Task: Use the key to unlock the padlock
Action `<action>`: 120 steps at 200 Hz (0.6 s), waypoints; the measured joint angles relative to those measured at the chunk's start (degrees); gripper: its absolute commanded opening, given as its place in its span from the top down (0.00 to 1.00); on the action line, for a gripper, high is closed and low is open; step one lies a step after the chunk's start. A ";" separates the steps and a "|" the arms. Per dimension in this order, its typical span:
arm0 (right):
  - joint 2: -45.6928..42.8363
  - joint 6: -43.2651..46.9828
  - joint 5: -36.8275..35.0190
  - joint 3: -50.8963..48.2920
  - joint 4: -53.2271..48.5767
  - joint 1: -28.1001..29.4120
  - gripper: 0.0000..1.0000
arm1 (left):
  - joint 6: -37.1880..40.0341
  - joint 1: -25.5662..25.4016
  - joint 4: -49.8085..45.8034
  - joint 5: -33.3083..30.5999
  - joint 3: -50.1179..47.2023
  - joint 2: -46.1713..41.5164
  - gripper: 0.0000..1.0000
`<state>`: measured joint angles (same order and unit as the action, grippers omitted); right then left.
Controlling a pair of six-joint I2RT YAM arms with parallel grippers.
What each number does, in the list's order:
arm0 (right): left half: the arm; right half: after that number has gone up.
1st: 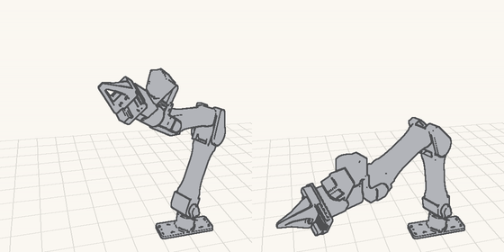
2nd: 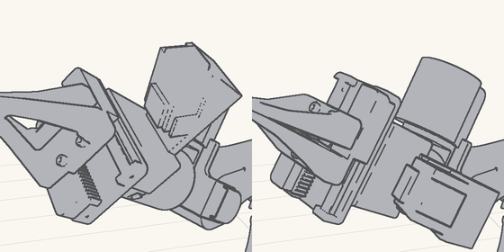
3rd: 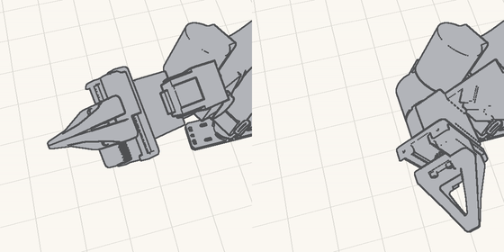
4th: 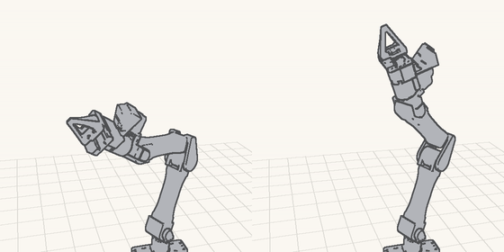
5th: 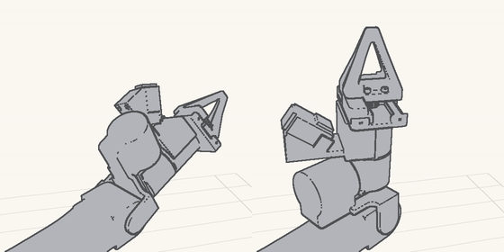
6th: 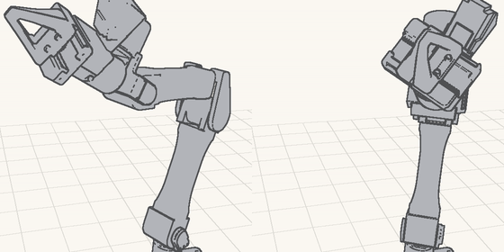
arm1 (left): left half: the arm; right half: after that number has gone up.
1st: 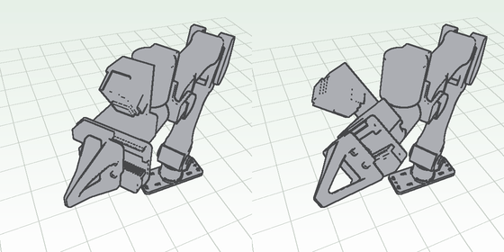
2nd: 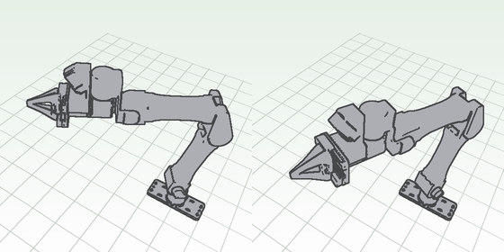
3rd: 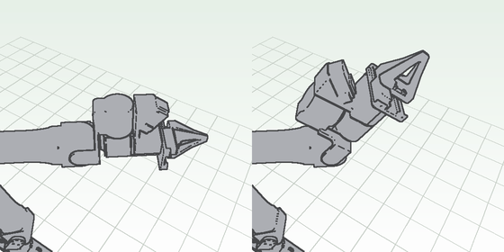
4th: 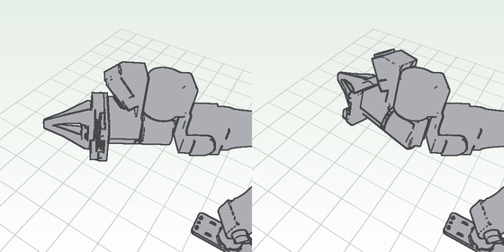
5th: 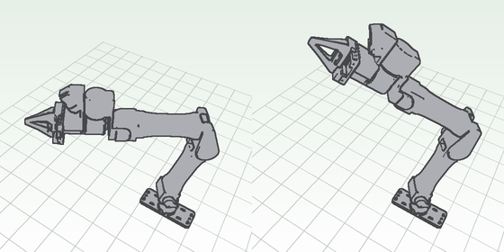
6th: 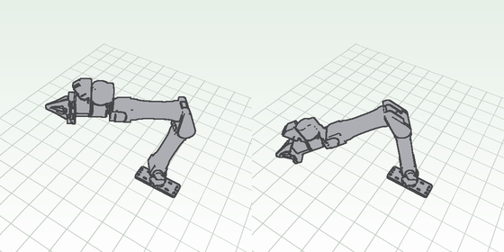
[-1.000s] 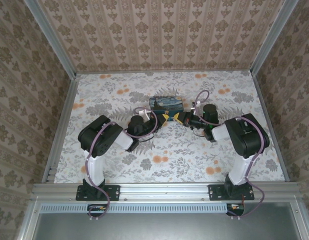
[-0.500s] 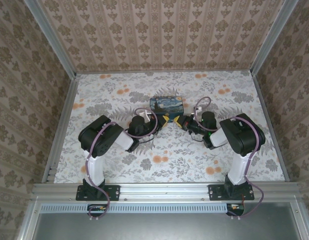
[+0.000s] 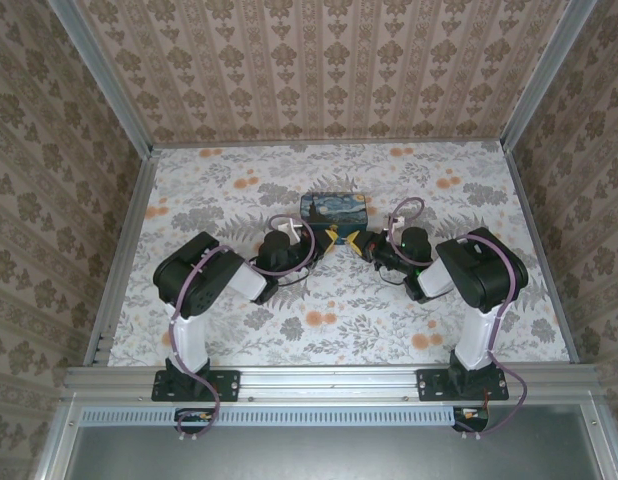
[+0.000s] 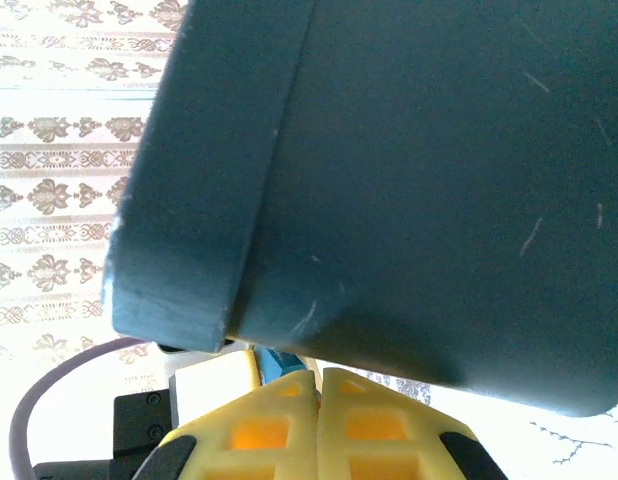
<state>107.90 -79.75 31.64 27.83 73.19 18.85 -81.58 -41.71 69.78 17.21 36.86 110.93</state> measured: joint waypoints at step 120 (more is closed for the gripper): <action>2.93 -5.16 0.44 3.85 1.62 1.18 1.00 | -1.60 -0.46 -1.07 -3.87 0.42 -0.96 1.00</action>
<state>110.83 -84.90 32.08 31.68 74.81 20.03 -83.18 -42.17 68.71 13.34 37.28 109.97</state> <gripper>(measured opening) 0.067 0.066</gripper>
